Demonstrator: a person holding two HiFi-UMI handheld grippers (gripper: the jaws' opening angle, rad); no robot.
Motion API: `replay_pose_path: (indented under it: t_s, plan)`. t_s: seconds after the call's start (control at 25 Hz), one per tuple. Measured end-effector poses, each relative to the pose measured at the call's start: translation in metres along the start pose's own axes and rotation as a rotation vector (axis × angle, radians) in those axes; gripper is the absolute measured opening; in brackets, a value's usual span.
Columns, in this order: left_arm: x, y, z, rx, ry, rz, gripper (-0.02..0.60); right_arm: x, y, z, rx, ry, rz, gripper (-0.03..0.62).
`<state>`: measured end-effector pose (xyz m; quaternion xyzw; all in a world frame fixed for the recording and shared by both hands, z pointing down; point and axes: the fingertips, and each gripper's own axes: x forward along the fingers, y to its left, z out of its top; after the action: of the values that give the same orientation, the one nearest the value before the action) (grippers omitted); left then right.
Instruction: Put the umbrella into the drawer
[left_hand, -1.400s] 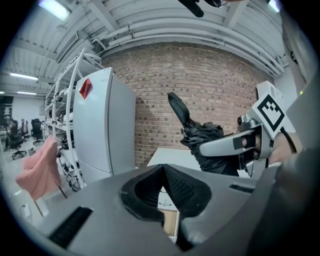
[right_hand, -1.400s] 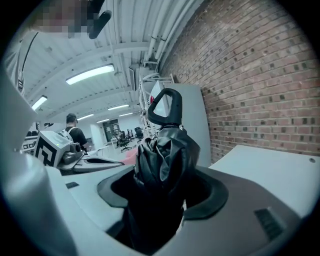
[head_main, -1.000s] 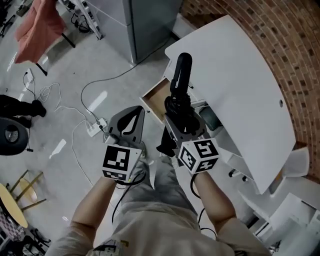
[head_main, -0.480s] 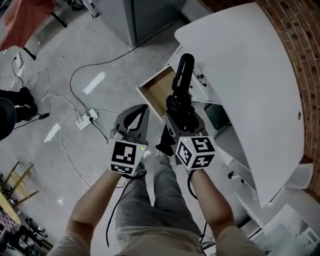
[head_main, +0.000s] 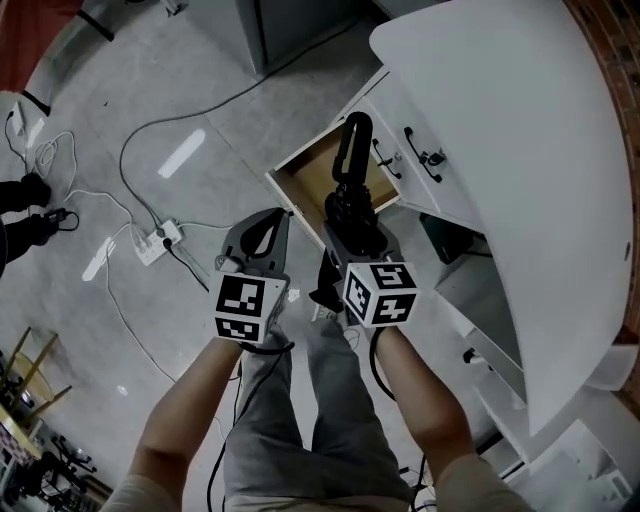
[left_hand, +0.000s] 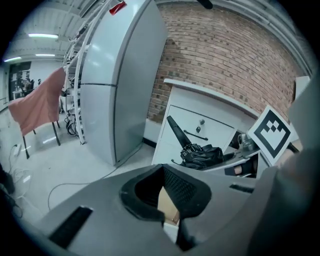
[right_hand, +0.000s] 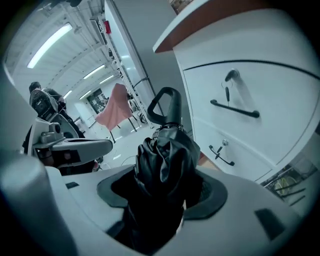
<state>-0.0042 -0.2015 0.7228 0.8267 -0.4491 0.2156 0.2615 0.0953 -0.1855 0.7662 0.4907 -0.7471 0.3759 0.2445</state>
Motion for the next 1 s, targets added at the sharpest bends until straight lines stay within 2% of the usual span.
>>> replay_pose_path:
  t_s: [0.2,0.44,0.56,0.76,1.0]
  plan:
    - [0.043,0.008,-0.048,0.004,0.05,0.004,0.008,0.045,-0.025,-0.036,0.019,0.034,-0.019,0.27]
    - [0.088,0.018,-0.11,-0.081,0.134,-0.017,0.008,0.102,-0.054,-0.095,0.042,0.112,-0.028,0.268]
    - [0.108,0.023,-0.132,-0.067,0.149,-0.007,0.008,0.125,-0.069,-0.123,0.052,0.156,-0.032,0.268]
    - [0.138,0.021,-0.18,0.03,0.2,-0.005,0.008,0.159,-0.099,-0.164,0.146,0.219,-0.045,0.268]
    - [0.159,0.027,-0.223,0.016,0.253,-0.01,0.008,0.202,-0.132,-0.184,0.209,0.263,-0.083,0.27]
